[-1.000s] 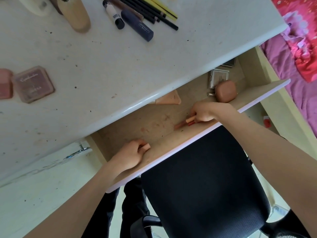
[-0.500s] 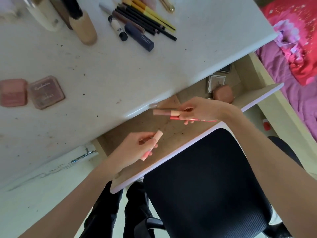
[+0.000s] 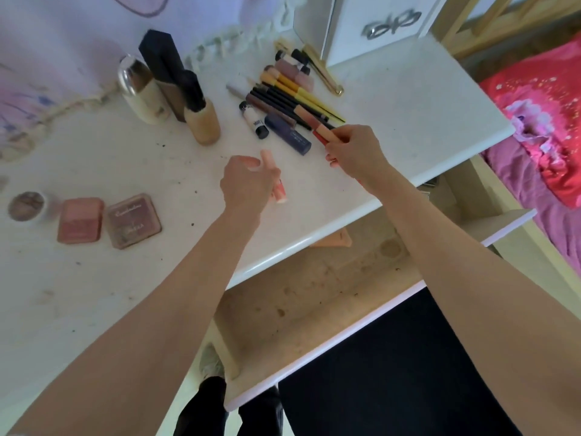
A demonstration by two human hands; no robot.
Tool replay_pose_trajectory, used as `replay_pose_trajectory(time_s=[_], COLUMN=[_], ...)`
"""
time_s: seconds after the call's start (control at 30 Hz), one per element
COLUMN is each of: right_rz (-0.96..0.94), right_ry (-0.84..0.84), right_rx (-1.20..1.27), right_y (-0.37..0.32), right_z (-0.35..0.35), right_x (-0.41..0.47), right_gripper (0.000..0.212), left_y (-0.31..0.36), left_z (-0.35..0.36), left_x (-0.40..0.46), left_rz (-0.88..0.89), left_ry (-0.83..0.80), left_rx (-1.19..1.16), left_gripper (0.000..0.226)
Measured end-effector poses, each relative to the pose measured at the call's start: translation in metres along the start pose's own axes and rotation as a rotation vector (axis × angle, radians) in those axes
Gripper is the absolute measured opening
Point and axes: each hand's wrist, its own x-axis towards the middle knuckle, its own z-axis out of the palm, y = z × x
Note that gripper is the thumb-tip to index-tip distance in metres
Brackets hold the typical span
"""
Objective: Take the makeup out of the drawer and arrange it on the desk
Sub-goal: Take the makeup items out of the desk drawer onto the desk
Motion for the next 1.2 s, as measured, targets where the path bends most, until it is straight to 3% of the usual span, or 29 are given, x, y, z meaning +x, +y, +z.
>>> replay_pose_trajectory(time_s=[0.2, 0.37, 0.53, 0.63, 0.8, 0.9, 1.07, 1.2], right_rz=[-0.088, -0.214, -0.432, -0.440, -0.466, -0.454, -0.469, -0.614], right_ry=[0.146, 0.226, 0.232, 0.195, 0.059, 0.047, 0.189, 0.402], right_rx=[-0.065, -0.105, -0.280, -0.395, -0.635, -0.638, -0.457, -0.402], right_y=[-0.004, 0.007, 0.033, 0.045, 0.055, 0.055, 0.060, 0.088], right_z=[0.017, 0.024, 0.028, 0.027, 0.019, 0.014, 0.005, -0.014], right_x=[0.026, 0.016, -0.010, -0.018, -0.018, -0.020, -0.046, -0.080], right_gripper=[0.025, 0.030, 0.035, 0.041, 0.051, 0.051, 0.045, 0.029], left_y=[0.009, -0.007, -0.042, -0.052, -0.055, -0.055, -0.053, -0.057], left_z=[0.013, 0.014, 0.015, 0.018, 0.021, 0.020, 0.016, 0.012], left_x=[0.019, 0.014, -0.001, -0.001, -0.003, -0.003, -0.010, -0.040], left_rz=[0.140, 0.349, 0.707, 0.855, 0.904, 0.891, 0.859, 0.869], left_ry=[0.069, -0.001, -0.084, -0.098, -0.047, -0.061, -0.127, -0.194], left_rx=[0.032, 0.083, 0.492, 0.772, 1.073, 1.132, 1.252, 1.307], left_gripper=[0.025, 0.040, 0.043, 0.046, 0.049, 0.051, 0.053, 0.051])
